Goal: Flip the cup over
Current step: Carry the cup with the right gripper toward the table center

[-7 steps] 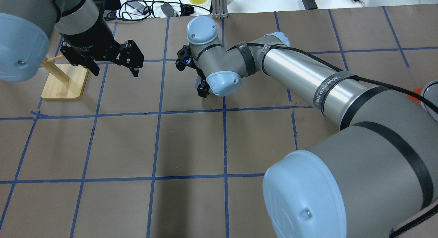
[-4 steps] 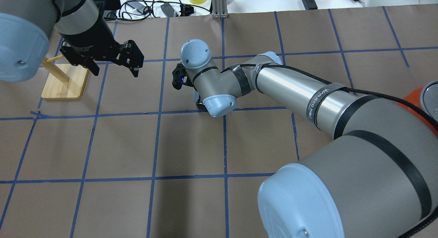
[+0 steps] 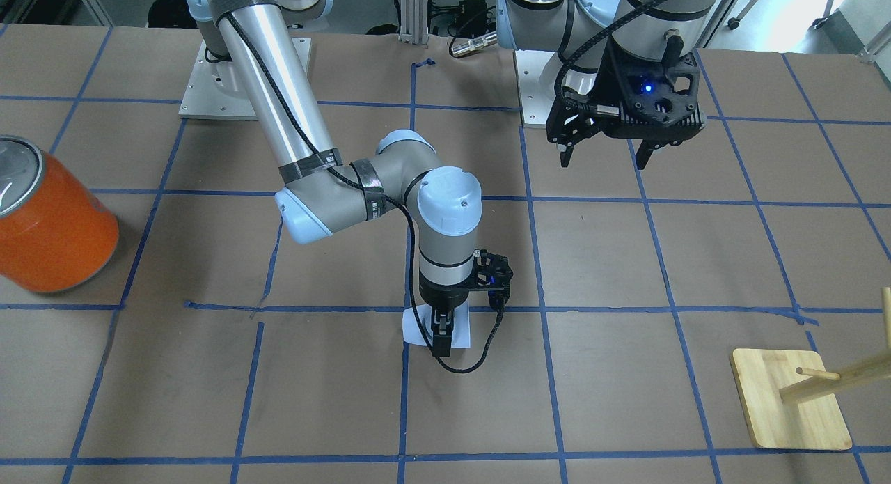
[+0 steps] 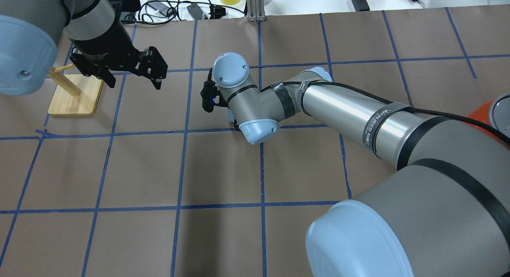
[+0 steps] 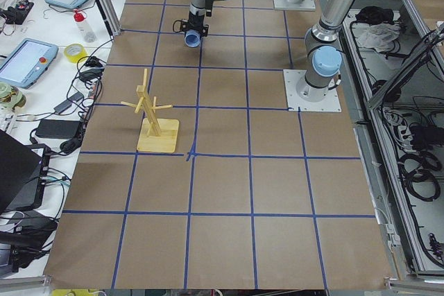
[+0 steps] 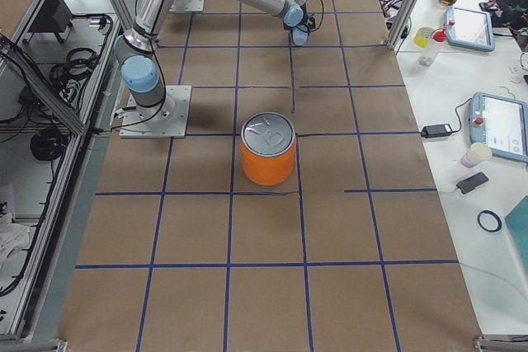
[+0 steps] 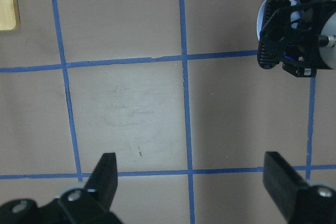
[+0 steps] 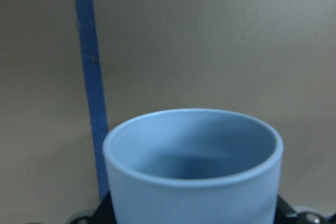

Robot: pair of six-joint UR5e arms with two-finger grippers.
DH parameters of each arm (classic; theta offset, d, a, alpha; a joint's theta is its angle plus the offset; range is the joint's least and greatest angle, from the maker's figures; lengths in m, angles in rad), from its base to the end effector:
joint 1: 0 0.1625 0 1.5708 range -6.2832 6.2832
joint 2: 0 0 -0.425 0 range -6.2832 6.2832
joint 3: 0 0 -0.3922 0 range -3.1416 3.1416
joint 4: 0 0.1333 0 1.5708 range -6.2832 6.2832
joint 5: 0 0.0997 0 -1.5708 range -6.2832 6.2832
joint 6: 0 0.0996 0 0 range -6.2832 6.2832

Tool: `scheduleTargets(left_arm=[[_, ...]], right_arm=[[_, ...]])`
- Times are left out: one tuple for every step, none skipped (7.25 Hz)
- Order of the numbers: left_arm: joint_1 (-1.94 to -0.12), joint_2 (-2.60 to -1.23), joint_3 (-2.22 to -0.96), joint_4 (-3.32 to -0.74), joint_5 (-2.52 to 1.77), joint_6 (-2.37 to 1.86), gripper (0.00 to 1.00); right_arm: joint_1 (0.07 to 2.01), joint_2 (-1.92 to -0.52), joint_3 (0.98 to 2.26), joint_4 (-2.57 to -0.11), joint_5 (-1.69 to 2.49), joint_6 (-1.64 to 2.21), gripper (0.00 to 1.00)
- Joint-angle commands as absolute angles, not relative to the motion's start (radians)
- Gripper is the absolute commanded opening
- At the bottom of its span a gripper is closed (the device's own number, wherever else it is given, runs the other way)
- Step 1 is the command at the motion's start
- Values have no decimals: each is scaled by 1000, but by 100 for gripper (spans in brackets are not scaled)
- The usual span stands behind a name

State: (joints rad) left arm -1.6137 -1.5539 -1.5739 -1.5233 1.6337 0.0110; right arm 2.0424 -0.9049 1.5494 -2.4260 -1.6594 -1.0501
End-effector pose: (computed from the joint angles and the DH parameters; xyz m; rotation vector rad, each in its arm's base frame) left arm -0.1480 -0.4847 0.4997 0.0800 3.0772 -0.0959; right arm 0.4263 -0.5620 0.1849 2.0484 -2.1718 0.2648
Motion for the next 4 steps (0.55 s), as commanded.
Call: scheduleTargets(left_arm=[[-1614,-1552,-1574,-1522,1634,11,100],[-1614,-1554,-1574,-1522,1634,11,100],[-1614,-1554,-1574,-1522,1634,11,100],[-1614,-1554,-1575,-1519,1634,20,100]], right_arm=[[2042,-908,1549,-2398,-1654,-1049,100],[2042,-925,1546,-2376,-1652,-1046,100],[2040,-954,1549,-2353,-1652,-1043,100],[2036,-1015,1546,-2289,-1651,-1040,100]])
